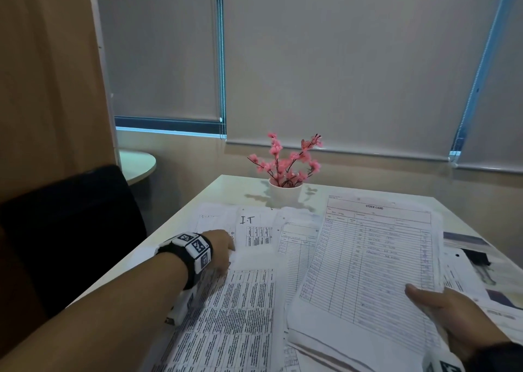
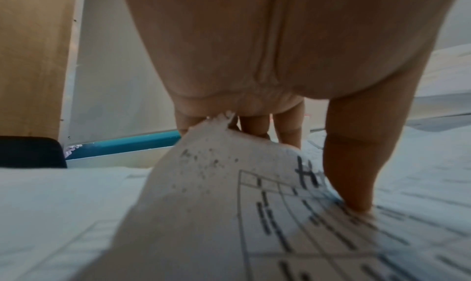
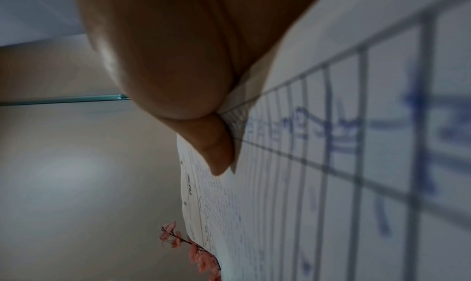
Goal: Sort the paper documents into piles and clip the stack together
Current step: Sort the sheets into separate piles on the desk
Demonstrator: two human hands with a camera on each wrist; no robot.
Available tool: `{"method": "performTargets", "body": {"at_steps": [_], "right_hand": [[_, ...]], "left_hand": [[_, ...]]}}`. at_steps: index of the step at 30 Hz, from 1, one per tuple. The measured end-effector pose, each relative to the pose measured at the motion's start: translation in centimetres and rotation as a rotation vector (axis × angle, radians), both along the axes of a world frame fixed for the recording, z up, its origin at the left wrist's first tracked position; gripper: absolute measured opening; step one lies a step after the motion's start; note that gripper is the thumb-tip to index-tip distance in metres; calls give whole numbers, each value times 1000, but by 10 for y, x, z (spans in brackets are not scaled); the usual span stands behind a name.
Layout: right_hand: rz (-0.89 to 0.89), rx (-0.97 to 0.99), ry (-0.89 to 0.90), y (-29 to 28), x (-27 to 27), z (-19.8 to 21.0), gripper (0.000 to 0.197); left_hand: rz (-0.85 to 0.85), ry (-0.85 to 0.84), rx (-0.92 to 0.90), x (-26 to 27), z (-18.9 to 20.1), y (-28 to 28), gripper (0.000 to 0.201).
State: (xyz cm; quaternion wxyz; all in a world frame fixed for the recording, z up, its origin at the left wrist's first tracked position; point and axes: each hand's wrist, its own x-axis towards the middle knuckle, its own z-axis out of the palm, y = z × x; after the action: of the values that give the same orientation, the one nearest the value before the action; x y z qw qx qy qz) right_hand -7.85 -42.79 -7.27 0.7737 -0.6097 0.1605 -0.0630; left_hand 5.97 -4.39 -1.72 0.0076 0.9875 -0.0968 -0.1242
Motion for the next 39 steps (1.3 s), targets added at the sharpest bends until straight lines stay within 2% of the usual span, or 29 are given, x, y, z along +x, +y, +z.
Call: {"method": "performTargets", "body": {"at_steps": [5,8,13,16,21,25,27,29,32,33,34,35,37,39], "right_hand": [[10,-19,-12,2,-1,1,30],[15,-47,-22,5,-3,2,25],[-1,-42,-18,6,-3,2,26],[22,-46,-15,8,-6,6,25],[10,-95,-84,19,-16,26,20],[-190,-149,-241,18,-23,57,16],[-279,-211,-295,17,-24,70,38],[-291,-241,-319,22,-22,78,45],[-188,-325,-323,44,-18,89,69],[-137,-333,-333,54,-18,93,58],[-87,-342,-341,64,-19,97,35],[-42,-357,-347,72,-19,100,18],[52,-400,-343,85,-17,105,15],[127,-450,-359,100,-19,112,16]], "left_hand": [[84,27,10,0,1,5,77],[108,-18,47,0,4,9,75],[62,-102,7,-4,8,11,57],[27,-107,-27,-3,11,15,25],[-50,-135,-49,-18,39,18,13],[-89,-155,-105,-36,79,23,12],[-122,-174,-127,-47,101,23,10],[-146,-209,-153,-56,121,20,3],[-161,-289,-231,-66,143,10,25],[-170,-324,-265,-69,149,6,22],[-196,-362,-290,-73,155,1,10],[-216,-391,-323,-76,160,-3,15],[-243,-457,-409,-80,171,-10,38],[-299,-545,-446,-88,182,-17,35]]}}
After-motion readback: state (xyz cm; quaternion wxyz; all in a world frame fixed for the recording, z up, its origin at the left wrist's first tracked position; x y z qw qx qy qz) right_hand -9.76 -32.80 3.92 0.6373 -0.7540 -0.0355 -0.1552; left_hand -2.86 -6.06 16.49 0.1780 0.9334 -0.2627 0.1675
